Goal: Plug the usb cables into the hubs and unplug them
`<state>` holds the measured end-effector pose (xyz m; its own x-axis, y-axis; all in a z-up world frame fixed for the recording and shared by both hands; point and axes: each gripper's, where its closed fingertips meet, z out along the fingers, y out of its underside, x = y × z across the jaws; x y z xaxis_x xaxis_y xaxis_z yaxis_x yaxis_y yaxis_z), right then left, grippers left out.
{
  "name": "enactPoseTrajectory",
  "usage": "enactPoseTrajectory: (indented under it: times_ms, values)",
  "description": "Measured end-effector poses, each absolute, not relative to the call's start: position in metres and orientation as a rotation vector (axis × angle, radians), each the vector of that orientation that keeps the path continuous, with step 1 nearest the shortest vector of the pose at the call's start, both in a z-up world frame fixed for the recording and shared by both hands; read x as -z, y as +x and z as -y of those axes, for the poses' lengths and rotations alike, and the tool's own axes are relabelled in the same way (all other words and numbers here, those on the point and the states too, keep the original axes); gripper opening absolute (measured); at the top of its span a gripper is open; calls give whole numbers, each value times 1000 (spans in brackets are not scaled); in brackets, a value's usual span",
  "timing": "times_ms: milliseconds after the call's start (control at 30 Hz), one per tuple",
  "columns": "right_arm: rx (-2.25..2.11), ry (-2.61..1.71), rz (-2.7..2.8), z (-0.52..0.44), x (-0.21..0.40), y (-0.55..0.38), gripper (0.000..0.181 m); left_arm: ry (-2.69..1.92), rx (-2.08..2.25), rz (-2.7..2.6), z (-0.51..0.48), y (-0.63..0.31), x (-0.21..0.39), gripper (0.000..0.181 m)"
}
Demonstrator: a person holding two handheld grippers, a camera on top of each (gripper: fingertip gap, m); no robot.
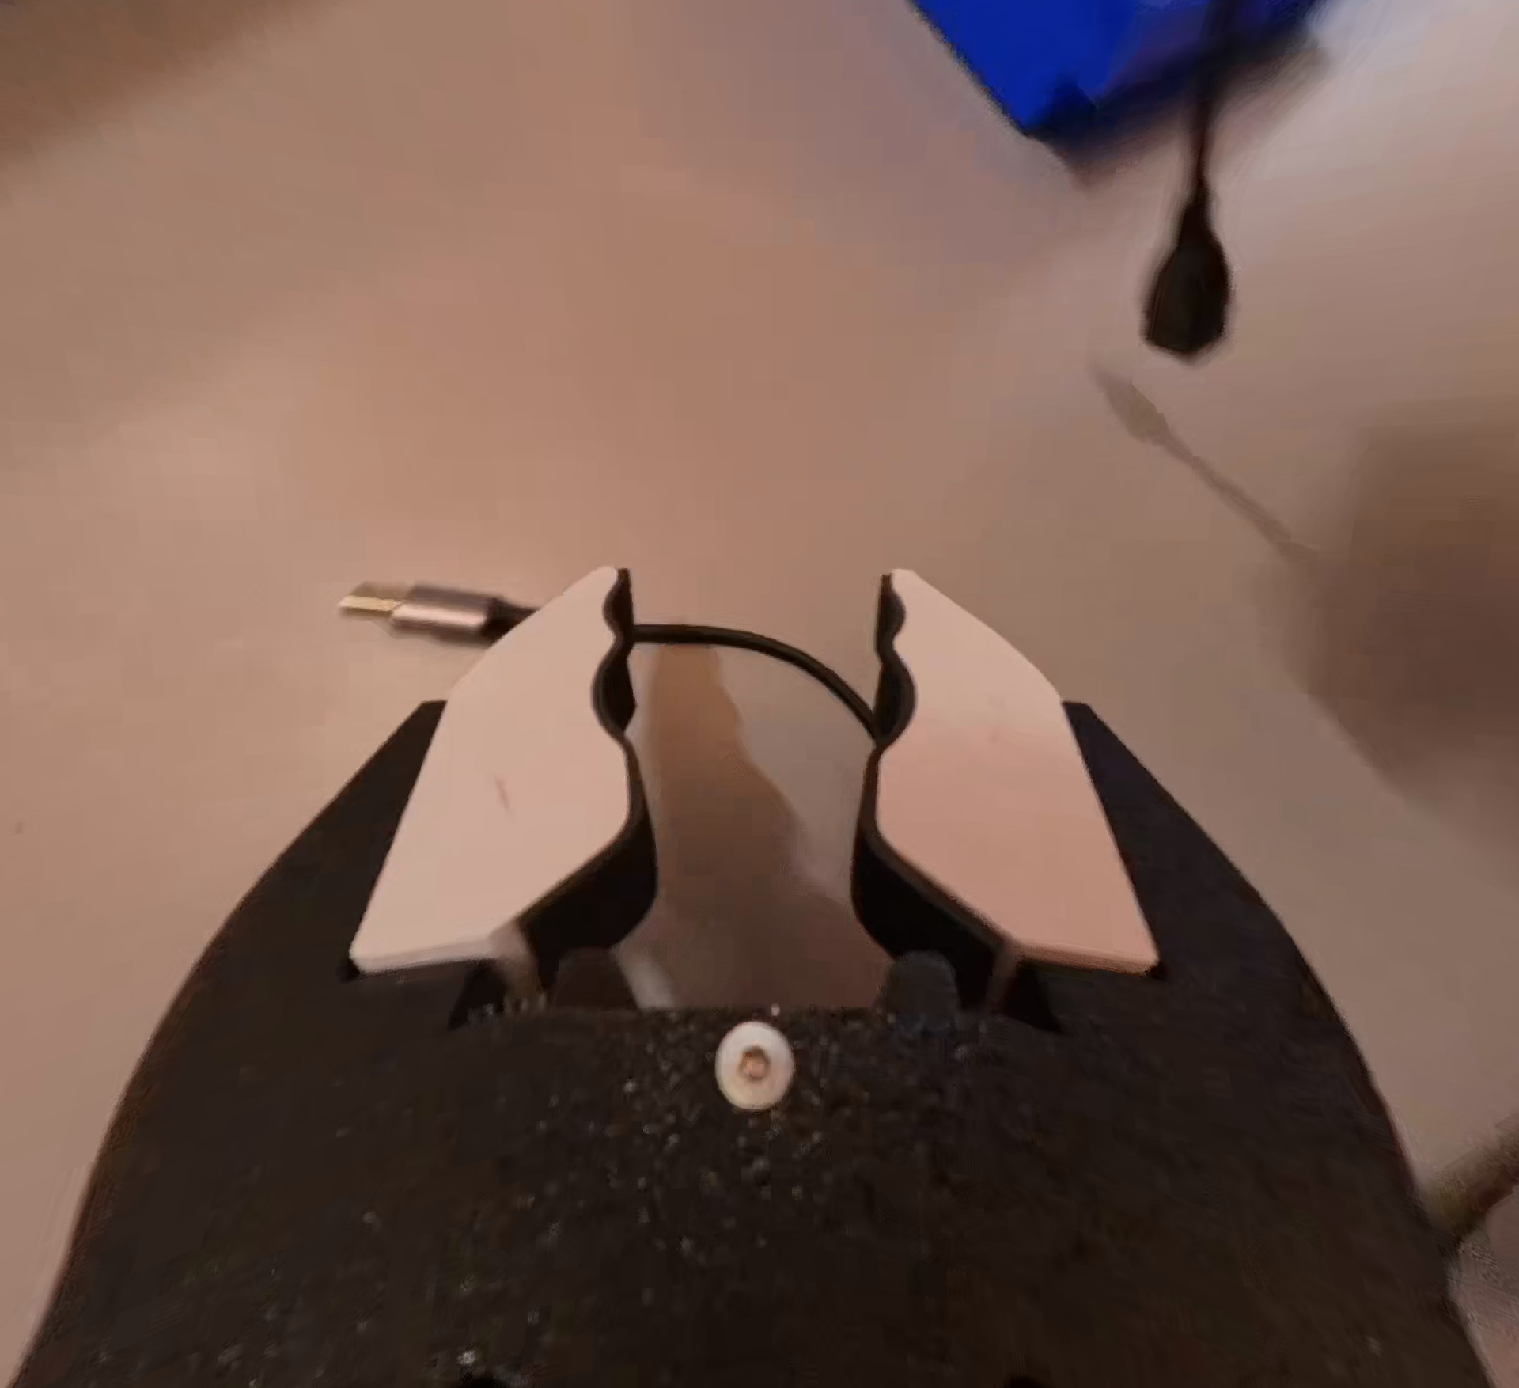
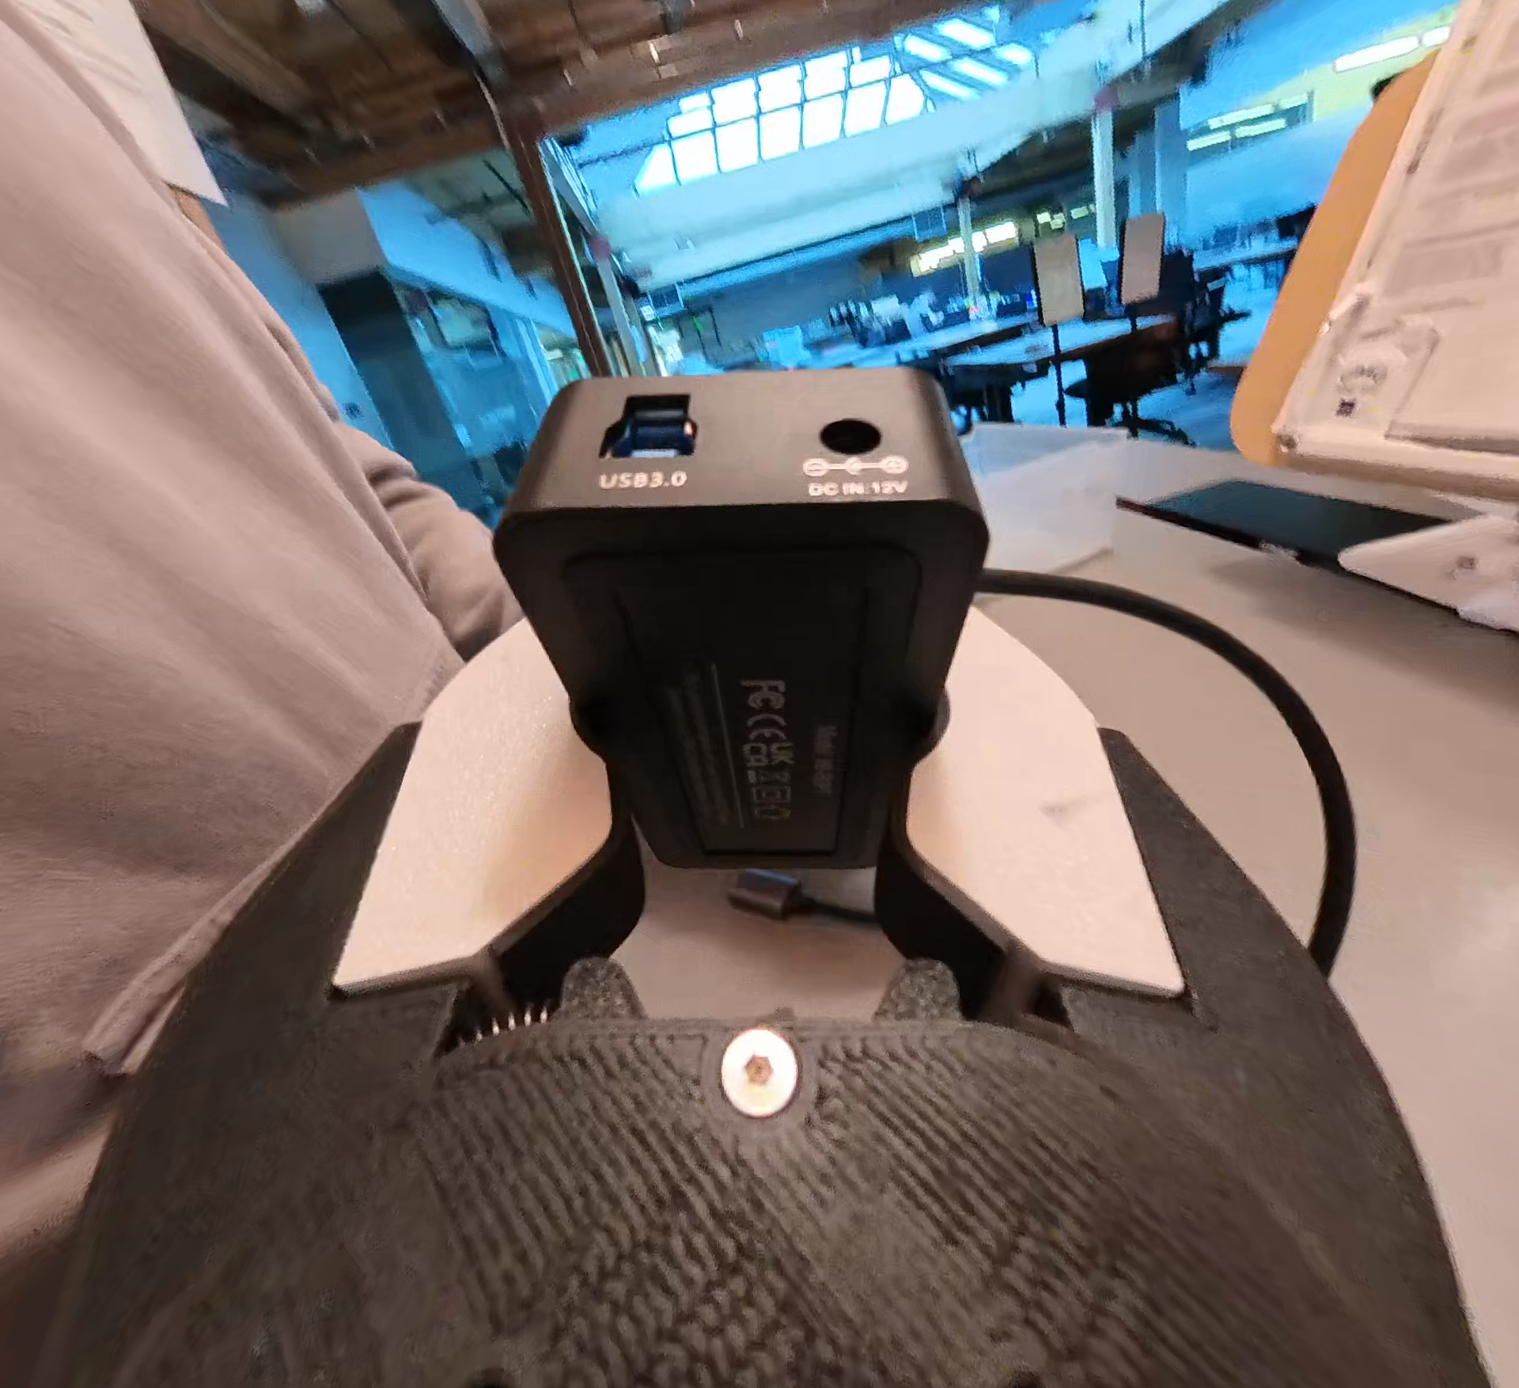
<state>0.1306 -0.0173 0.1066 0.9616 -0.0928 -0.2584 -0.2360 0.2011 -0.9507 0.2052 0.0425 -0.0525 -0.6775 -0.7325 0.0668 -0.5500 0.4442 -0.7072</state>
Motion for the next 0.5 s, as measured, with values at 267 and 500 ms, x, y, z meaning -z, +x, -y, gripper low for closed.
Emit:
enactPoseTrajectory:
  times_ms: [267,500]
  values:
    - [-137,-1288,-239,27,-125,124,71,-888,822,-2680,-55,149,81,53]
    - [-153,-1303,-234,22,-124,122,71,-798,614,-2712,-123,133,84,46]
